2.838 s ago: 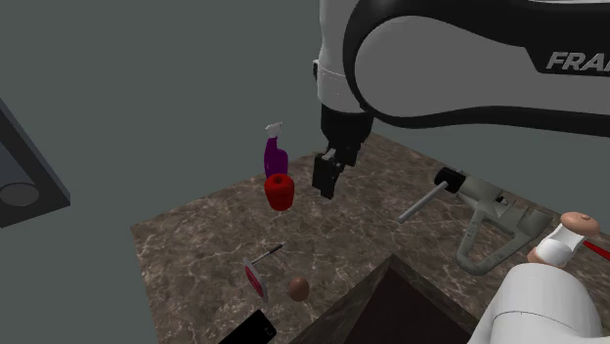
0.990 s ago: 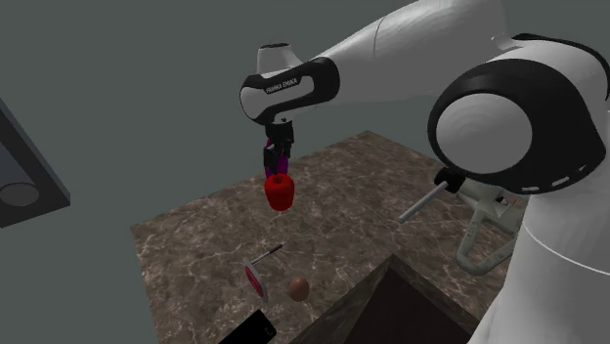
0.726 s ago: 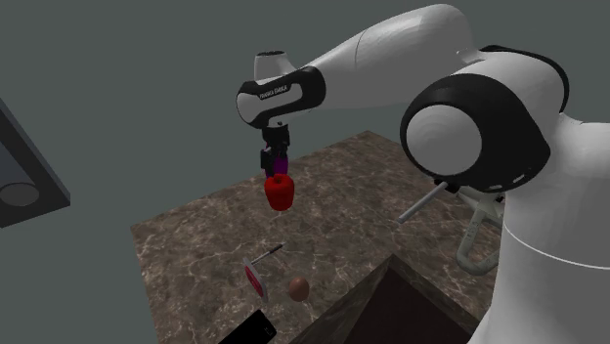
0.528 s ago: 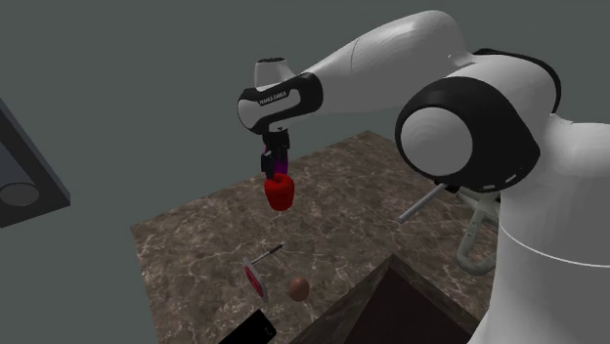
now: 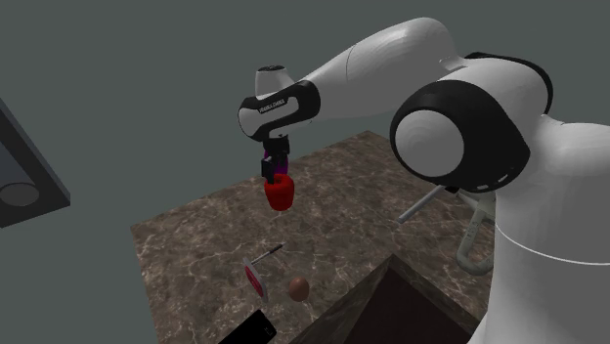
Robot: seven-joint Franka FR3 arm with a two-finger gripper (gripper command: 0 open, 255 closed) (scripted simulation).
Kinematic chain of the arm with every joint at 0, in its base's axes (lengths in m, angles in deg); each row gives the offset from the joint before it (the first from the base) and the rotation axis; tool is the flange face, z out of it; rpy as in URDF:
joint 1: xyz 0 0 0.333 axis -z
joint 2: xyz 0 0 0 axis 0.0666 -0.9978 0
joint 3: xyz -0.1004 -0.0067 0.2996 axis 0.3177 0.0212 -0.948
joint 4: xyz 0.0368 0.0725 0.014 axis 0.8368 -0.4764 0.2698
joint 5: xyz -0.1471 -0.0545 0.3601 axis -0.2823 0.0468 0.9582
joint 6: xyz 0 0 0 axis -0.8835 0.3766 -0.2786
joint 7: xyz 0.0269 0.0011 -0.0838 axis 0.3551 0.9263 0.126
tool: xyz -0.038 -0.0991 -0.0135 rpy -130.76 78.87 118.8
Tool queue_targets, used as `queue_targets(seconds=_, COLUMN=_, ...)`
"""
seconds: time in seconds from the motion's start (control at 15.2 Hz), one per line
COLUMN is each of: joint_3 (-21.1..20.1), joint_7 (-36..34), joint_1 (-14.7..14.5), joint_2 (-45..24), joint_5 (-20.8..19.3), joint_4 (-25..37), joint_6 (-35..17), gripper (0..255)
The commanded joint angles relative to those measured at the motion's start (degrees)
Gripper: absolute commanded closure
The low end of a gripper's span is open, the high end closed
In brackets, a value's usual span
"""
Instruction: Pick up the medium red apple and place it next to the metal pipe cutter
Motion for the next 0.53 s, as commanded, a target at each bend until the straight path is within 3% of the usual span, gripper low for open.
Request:
queue_targets(seconds=0.0, joint_3=0.0, joint_7=0.0, joint_1=0.0, joint_2=0.0, joint_5=0.0, joint_4=0.0, joint_6=0.0, gripper=0)
queue_targets(seconds=0.07, joint_3=0.0, joint_7=0.0, joint_1=0.0, joint_2=0.0, joint_5=0.0, joint_4=0.0, joint_6=0.0, gripper=0)
queue_targets(seconds=0.13, joint_3=0.0, joint_7=0.0, joint_1=0.0, joint_2=0.0, joint_5=0.0, joint_4=0.0, joint_6=0.0, gripper=255)
queue_targets(seconds=0.46, joint_3=0.0, joint_7=0.0, joint_1=0.0, joint_2=0.0, joint_5=0.0, joint_4=0.0, joint_6=0.0, gripper=255)
